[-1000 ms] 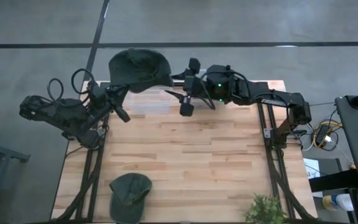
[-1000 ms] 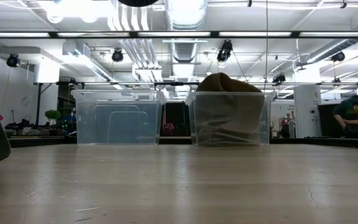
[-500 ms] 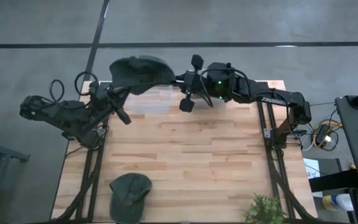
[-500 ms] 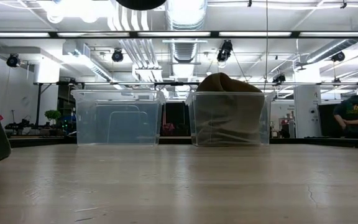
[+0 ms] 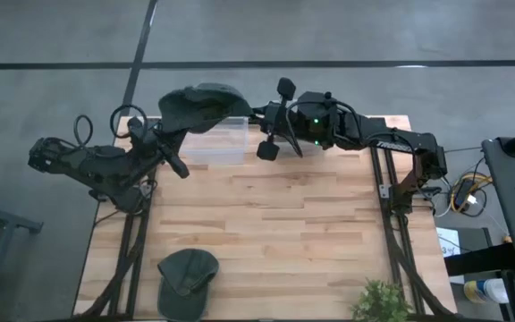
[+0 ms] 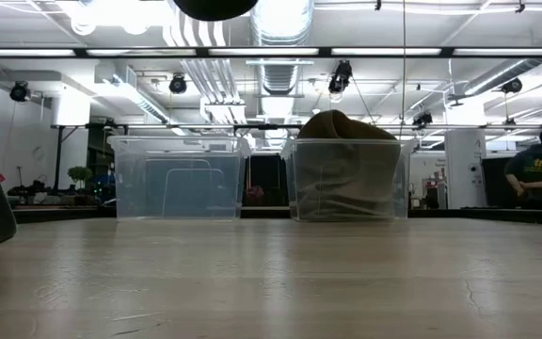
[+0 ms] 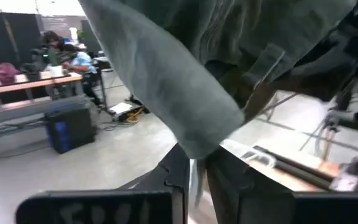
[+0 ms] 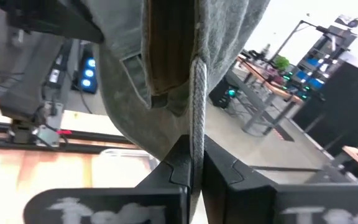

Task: Pick & Place hat
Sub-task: Put the right green cap into the left transparent bin

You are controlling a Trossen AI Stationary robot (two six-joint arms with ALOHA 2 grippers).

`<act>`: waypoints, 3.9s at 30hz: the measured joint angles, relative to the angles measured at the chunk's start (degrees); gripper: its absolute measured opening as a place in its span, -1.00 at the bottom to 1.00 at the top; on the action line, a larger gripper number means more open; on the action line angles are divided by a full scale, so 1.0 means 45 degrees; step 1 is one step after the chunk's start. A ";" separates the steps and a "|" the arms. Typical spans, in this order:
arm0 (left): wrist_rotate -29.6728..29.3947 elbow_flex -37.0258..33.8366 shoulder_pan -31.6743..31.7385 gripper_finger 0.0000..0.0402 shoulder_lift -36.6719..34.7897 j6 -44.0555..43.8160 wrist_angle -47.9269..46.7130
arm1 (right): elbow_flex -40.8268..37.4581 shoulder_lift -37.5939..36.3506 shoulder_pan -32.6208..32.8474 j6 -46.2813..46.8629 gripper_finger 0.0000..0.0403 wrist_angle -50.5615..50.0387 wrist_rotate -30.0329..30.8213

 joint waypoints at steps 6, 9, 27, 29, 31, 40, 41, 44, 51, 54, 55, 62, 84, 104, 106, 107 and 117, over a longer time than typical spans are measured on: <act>-0.0277 0.0000 0.0005 -0.62 -0.0029 -0.0789 -0.1429 | 0.0311 0.0000 -0.0446 -0.0021 -0.95 -0.0568 0.0260; -0.0266 0.0000 0.0005 -0.56 -0.0068 -0.1660 -0.2655 | 0.0341 -0.0010 -0.0725 0.0150 -0.96 -0.0997 0.0537; 0.1922 -0.1565 -0.0353 -0.54 0.0321 -0.7885 -0.6342 | 0.0762 0.0991 -0.2692 0.0819 -0.96 -0.3155 -0.1726; 0.1915 -0.1961 -0.0598 -0.54 0.0321 -0.8160 -0.5969 | 0.1214 0.1449 -0.2827 0.0799 -0.96 -0.3626 -0.2087; 0.1842 -0.2422 -0.0931 -0.54 0.0325 -0.8174 -0.5309 | 0.1902 0.2012 -0.2898 0.0665 -0.96 -0.4243 -0.2349; 0.1346 -0.4294 -0.2392 -0.54 0.0311 -0.5814 -0.0718 | 0.6190 0.5230 -0.3127 -0.0376 -0.96 -0.7322 -0.2595; 0.1211 -0.4447 -0.2514 -0.54 0.0310 -0.5558 -0.0344 | 0.5761 0.5141 -0.3174 -0.0568 -0.96 -0.6953 -0.2691; 0.0777 -0.4734 -0.2823 -0.54 0.0275 -0.4798 0.0162 | 0.5330 0.5265 -0.3308 -0.1162 -0.96 -0.6911 -0.2902; -0.0089 -0.4774 -0.3108 -0.54 0.0063 -0.4695 0.0295 | 0.5322 0.5362 -0.3478 -0.1512 -0.96 -0.6541 -0.3011; -0.0405 -0.4784 -0.3109 -0.54 -0.0011 -0.4768 0.0241 | 0.5323 0.5348 -0.3449 -0.1546 -0.96 -0.6444 -0.3137; -0.0473 -0.4784 -0.3109 -0.54 -0.0036 -0.4766 0.0243 | 0.5321 0.5335 -0.3444 -0.1551 -0.96 -0.6420 -0.3172; -0.0696 -0.4808 -0.3086 -0.54 -0.0013 -0.4785 0.0241 | 0.5321 0.5265 -0.3438 -0.1470 -0.95 -0.6418 -0.3731; -0.0685 -0.4809 -0.3084 -0.54 0.0019 -0.4044 0.0246 | 0.5094 0.5361 -0.3448 -0.0288 -0.94 -0.5423 -0.5565; -0.0946 -0.4809 -0.3084 -0.54 0.0015 -0.4123 0.0246 | 0.4430 0.5382 -0.3429 -0.0437 -0.94 -0.5336 -0.5559; -0.0960 -0.4809 -0.3084 -0.54 0.0015 -0.4123 0.0246 | 0.4430 0.5382 -0.3452 -0.0478 -0.94 -0.5258 -0.5555; -0.0983 -0.4809 -0.3084 -0.54 0.0015 -0.4118 0.0246 | 0.4430 0.5382 -0.3456 -0.0490 -0.94 -0.5209 -0.5522; -0.0991 -0.4809 -0.3084 -0.54 0.0015 -0.4113 0.0241 | 0.4421 0.5355 -0.3457 -0.0779 -0.94 -0.5041 -0.5457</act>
